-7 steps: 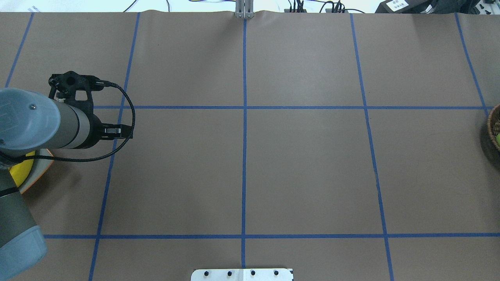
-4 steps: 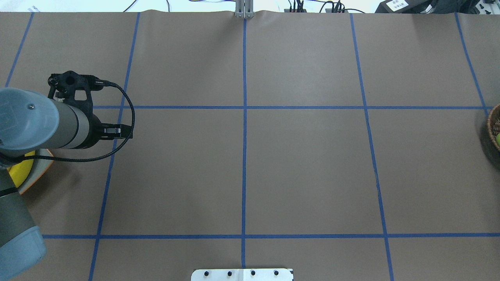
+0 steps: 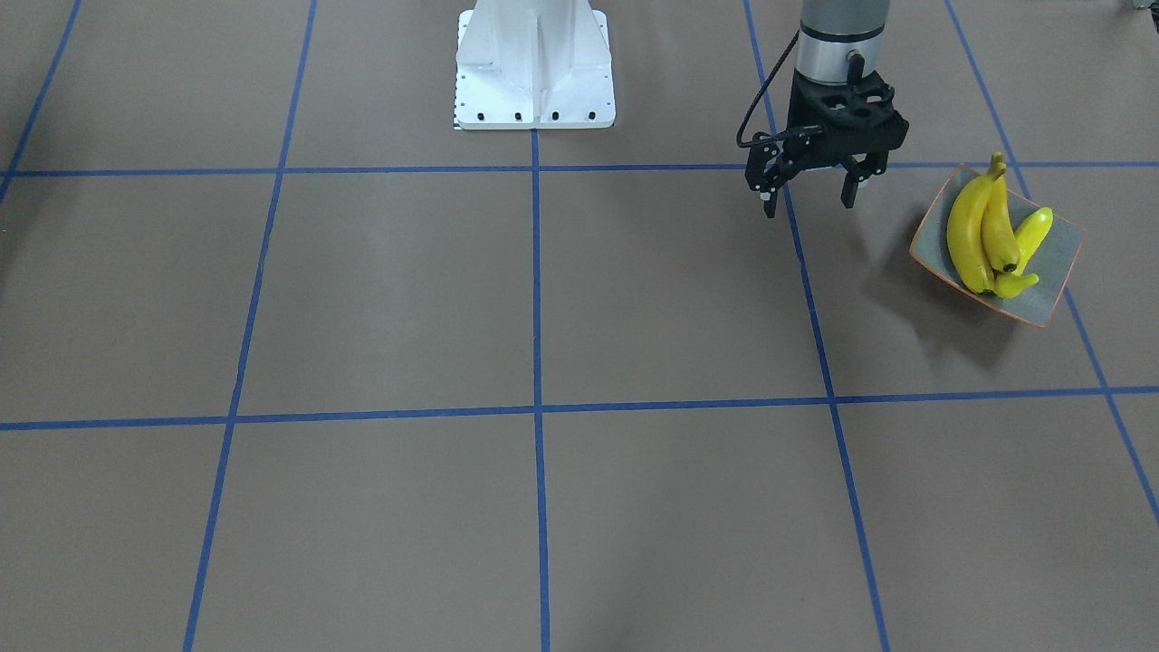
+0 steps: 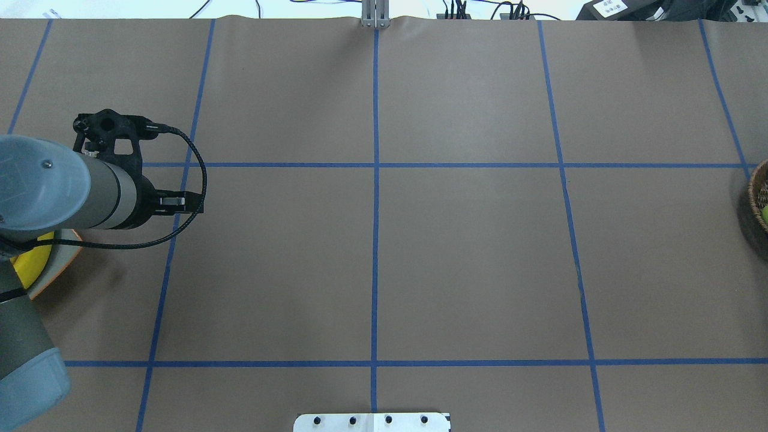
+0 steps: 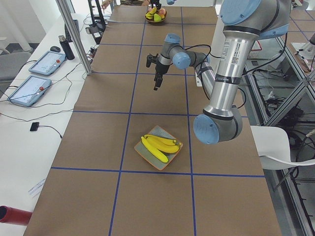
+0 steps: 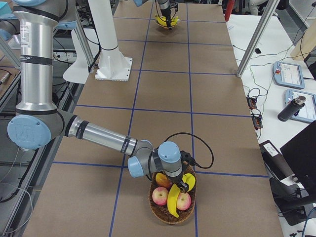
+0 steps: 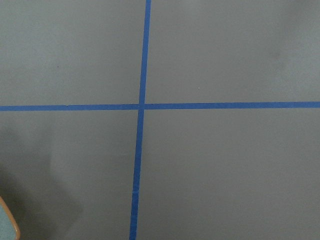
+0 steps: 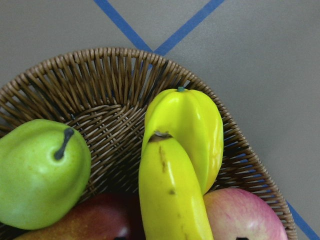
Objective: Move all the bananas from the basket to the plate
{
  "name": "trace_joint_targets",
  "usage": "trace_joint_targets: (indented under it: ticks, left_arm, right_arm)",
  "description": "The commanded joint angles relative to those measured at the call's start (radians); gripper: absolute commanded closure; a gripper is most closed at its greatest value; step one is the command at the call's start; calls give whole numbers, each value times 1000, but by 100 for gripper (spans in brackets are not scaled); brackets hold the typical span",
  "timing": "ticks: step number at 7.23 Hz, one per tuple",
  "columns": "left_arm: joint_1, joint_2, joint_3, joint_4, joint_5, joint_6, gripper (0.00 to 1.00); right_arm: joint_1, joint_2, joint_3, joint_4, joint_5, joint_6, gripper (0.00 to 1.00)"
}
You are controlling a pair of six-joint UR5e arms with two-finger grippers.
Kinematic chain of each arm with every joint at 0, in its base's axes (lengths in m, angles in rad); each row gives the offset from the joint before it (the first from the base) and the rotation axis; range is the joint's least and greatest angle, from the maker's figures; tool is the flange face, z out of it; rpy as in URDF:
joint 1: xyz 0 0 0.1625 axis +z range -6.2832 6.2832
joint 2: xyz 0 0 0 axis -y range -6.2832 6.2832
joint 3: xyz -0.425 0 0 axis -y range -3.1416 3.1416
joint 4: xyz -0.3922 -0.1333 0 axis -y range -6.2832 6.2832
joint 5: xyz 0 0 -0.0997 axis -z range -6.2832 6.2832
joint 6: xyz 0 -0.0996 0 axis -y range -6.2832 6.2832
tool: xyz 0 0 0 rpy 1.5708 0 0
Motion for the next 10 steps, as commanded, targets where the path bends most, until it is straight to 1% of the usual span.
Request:
trace_joint_targets:
  ticks: [1, 2, 3, 4, 5, 7, 8, 9, 10]
  left_arm:
    - [0, 2, 2, 2, 0, 1, 0]
    - [0, 2, 2, 2, 0, 1, 0]
    - [0, 2, 2, 2, 0, 1, 0]
    - [0, 2, 3, 2, 0, 1, 0]
    - [0, 0, 3, 2, 0, 1, 0]
    - [0, 0, 6, 2, 0, 1, 0]
    - [0, -1, 8, 2, 0, 3, 0]
    - [2, -3, 6, 2, 0, 4, 0]
    - [2, -3, 6, 2, 0, 3, 0]
  right_arm:
    - [-20, 6, 1, -1, -38, -6, 33]
    - [-20, 8, 4, -1, -41, -9, 47]
    - [-20, 9, 13, -1, -44, -9, 72]
    - [-20, 11, 22, -3, -43, -9, 94]
    - [-19, 12, 43, -6, -40, -9, 100]
    - [-7, 12, 79, -14, -32, -9, 100]
    - [18, 15, 94, -17, -28, -8, 100]
    - [56, 55, 103, -59, -2, -6, 100]
    - [70, 105, 138, -151, 14, 5, 100]
